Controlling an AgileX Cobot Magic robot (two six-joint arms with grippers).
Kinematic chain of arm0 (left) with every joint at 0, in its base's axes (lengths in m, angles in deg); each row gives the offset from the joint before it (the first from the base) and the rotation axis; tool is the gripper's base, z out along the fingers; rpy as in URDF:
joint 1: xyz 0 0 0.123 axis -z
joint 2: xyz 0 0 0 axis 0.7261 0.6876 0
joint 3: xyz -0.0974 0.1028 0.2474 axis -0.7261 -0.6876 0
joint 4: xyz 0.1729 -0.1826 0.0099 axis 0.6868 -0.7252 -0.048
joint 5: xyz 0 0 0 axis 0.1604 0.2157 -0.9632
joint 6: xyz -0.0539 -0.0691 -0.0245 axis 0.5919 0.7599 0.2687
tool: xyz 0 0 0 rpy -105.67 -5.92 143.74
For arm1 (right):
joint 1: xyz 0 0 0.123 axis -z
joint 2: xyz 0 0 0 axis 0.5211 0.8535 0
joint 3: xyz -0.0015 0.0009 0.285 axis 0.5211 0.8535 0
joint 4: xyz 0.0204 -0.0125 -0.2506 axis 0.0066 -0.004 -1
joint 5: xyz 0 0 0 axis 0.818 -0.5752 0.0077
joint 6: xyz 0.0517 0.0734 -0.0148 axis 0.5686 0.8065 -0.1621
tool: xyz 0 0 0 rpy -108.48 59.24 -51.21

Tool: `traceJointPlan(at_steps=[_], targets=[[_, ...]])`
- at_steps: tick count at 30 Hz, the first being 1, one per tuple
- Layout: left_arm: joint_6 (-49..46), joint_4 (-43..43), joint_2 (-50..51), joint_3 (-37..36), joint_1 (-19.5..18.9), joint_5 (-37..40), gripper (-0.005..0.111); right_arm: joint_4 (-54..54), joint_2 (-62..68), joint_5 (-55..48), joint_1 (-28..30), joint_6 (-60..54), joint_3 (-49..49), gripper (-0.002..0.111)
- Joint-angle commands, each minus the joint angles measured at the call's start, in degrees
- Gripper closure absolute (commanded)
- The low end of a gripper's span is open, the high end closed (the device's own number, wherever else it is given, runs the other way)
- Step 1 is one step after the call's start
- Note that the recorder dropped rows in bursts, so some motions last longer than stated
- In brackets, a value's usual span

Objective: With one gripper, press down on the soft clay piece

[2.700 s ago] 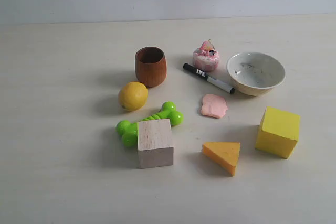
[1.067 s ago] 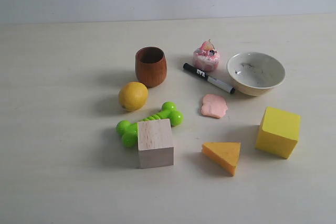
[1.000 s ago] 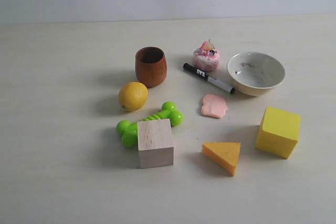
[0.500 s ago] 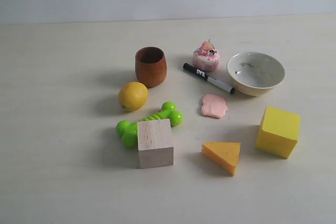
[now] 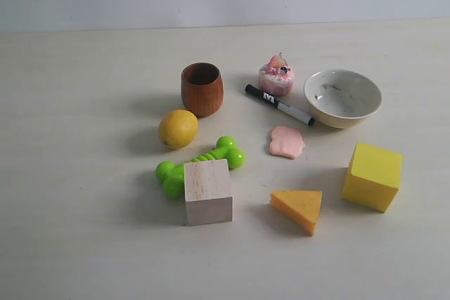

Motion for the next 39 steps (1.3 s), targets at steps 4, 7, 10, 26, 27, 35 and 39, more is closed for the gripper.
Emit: traceJointPlan(at_steps=[4, 7, 10, 26, 27, 35, 39], targets=[[0.1, 0.08, -0.32, 0.04, 0.33, -0.43, 0.107, -0.84, 11.45, 2.01, -7.64, 3.02, -0.68, 0.103], [0.1, 0.08, -0.32, 0.04, 0.33, -0.43, 0.107, 3.45, 14.33, 8.43, -7.94, 4.47, -0.68, 0.103], [0.1, 0.08, -0.32, 0.04, 0.33, -0.43, 0.107, 6.47, 15.13, 11.68, -7.94, 4.35, -0.68, 0.103], [0.1, 0.08, -0.32, 0.04, 0.33, -0.43, 0.107, 29.98, 15.24, -1.45, -7.94, -6.22, -0.73, 0.103], [0.1, 0.08, -0.32, 0.04, 0.33, -0.43, 0.107, 30.16, 15.24, -1.58, -7.94, -8.63, -1.02, 0.103], [0.1, 0.08, -0.32, 0.04, 0.33, -0.43, 0.107, 7.12, 15.27, -15.67, -7.94, -3.78, -5.86, 0.103], [0.1, 0.08, -0.32, 0.04, 0.33, -0.43, 0.107, -0.84, 15.37, -15.87, -8.17, 7.12, -6.84, 0.103]])
